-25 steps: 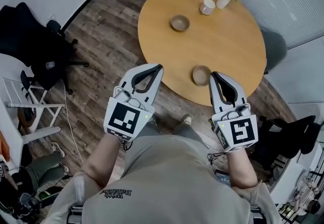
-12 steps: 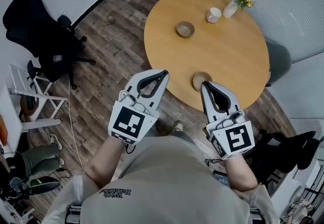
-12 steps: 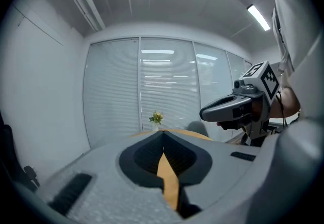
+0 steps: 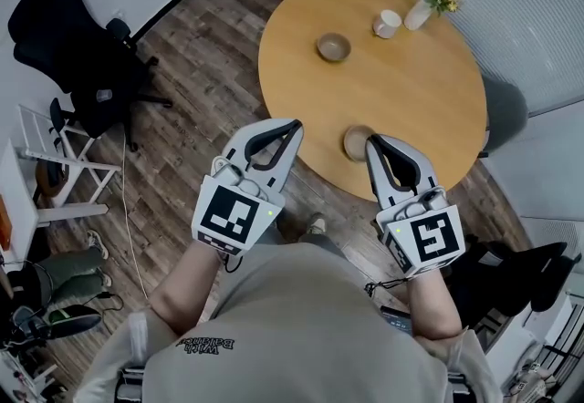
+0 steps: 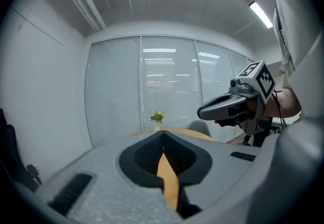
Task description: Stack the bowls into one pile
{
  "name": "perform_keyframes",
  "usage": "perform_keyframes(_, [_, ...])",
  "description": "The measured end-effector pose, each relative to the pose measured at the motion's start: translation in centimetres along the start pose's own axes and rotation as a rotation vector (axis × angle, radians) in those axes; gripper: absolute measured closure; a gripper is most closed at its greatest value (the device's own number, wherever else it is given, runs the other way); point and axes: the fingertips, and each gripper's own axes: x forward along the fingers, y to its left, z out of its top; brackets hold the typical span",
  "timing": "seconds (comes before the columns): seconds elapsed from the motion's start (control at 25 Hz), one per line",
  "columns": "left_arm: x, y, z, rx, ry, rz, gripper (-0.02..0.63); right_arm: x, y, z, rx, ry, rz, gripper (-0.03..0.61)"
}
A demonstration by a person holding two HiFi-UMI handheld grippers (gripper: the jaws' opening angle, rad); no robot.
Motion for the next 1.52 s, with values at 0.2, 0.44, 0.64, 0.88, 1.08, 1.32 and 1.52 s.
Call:
perform_keyframes(0.2, [0.9, 0.8, 0.3, 0.009, -0.001, 0.005, 0.595, 1.1, -1.5, 0.4, -0.067, 0.037, 0.015, 0.543])
perform_keyframes(0.44, [2.3, 2.2, 0.7, 0.017, 0.005, 0.004, 0.595, 3.8, -2.9, 0.7, -0.156, 0.127, 0.063, 0.541])
perform_keyframes(0.64, [4.2, 3.0, 0.9, 0.027, -0.001, -0.003, 0.595, 6.9, -4.2, 0.8, -0.198, 0.165, 0.079, 0.540])
perform_keyframes(0.88, [6.7, 5.4, 0.3, 0.019, -0.006, 0.021, 0.595, 11.5, -6.5, 0.3, -0.223, 0.224, 0.101, 0.485])
perform_keyframes(1.08, [8.7, 8.3, -1.6, -0.001, 0.018, 0.039, 0.595, 16.5, -8.6, -1.4, -0.219, 0.291, 0.120, 0.466])
perform_keyframes(1.32, [11.3, 11.0, -3.8, -0.032, 0.042, 0.057, 0.595, 21.9, -10.7, -5.1, -0.242, 0.381, 0.145, 0.463])
perform_keyframes(1.52, [12.8, 12.3, -6.1, -0.056, 0.060, 0.056, 0.595, 25.5, -11.5, -9.1, -0.294, 0.463, 0.150, 0.458])
